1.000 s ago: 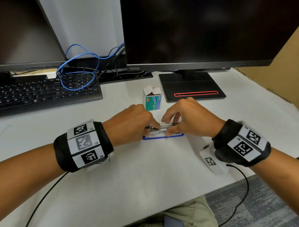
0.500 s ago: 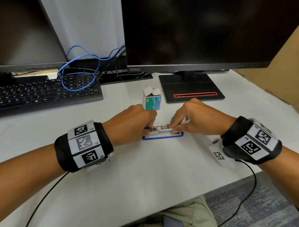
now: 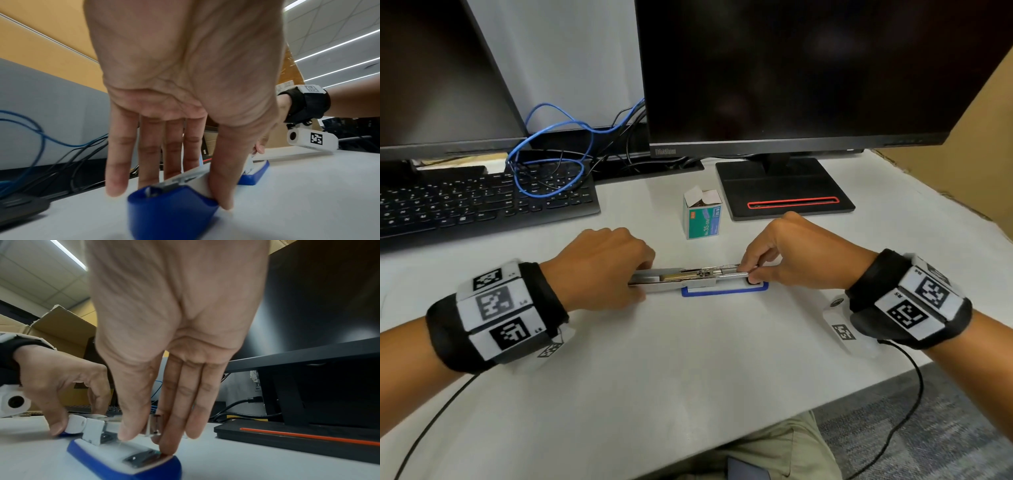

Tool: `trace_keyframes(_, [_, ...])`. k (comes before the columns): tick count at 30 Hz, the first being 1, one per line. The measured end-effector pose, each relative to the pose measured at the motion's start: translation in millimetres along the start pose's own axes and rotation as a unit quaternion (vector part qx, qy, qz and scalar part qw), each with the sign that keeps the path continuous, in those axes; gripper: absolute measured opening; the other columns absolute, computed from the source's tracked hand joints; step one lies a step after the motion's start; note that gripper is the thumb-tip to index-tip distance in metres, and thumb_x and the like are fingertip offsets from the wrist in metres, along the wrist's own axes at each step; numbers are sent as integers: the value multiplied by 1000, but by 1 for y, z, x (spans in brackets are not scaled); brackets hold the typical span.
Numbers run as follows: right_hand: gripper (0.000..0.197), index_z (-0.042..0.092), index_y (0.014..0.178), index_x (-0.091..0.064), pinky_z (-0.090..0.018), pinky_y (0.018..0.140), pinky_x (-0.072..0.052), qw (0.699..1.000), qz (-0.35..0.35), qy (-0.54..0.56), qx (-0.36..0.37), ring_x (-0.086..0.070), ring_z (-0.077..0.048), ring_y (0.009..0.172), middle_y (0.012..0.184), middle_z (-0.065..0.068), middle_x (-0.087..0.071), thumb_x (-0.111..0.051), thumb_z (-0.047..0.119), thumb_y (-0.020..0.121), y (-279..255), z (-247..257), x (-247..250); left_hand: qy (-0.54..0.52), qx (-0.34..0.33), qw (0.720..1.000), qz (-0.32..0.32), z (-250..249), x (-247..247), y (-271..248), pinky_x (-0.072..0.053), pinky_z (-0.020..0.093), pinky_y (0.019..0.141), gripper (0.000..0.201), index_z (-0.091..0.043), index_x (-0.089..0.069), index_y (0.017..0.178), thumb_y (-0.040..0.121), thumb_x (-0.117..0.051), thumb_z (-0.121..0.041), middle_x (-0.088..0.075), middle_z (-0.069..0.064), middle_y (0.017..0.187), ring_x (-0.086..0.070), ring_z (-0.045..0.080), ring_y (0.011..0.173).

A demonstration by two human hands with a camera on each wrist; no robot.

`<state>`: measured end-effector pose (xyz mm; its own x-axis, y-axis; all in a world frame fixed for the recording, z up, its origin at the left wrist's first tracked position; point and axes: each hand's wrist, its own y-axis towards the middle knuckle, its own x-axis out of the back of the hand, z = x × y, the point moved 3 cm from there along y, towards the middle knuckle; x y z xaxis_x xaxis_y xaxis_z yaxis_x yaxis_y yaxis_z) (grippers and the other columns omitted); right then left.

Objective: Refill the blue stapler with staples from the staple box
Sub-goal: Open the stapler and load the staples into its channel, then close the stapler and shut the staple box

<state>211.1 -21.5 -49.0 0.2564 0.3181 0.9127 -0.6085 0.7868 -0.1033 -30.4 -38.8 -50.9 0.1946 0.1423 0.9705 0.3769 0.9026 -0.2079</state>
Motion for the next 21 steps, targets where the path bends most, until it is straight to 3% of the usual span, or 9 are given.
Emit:
trace_keyframes(6, [19,19,100,-79,-30,98,-52,1000,-3,-13,-5,-72,-10,83,99,6,-78,-76,23,82,1,2,-1,-21,0,1000,-4,10,1,-11,-39,30,59,22,-34,-63,94,79,-66,-50,-67,-9,87,-58,18,78])
trace_keyframes(11, [18,18,99,-80,-30,87,-59,1000,-7,-6,-3,-73,-10,81,98,4,-78,-76,20,81,1,3,-1,-31,-5,998,-50,11,14,-16,-52,33,63,20,-34,-65,93,78,-60,-45,-67,-10,80,-61,16,76])
trace_keyframes(17, [20,17,101,-79,-25,86,-59,1000,-10,-5,1,-72,-11,82,101,2,-78,-75,21,82,1,1,-2,-87,-17,988,-129,4,37,-21,-55,36,66,23,-34,-67,96,76,-67,-46,-66,-12,80,-61,14,75])
trace_keyframes(21, [20,18,102,-79,-21,86,-58,1000,-8,-6,3,-72,-10,81,101,3,-78,-74,22,83,0,1,-2,-111,-12,983,-144,-4,45,-17,-56,37,69,33,-32,-65,101,73,-74,-46,-66,-10,79,-60,16,74])
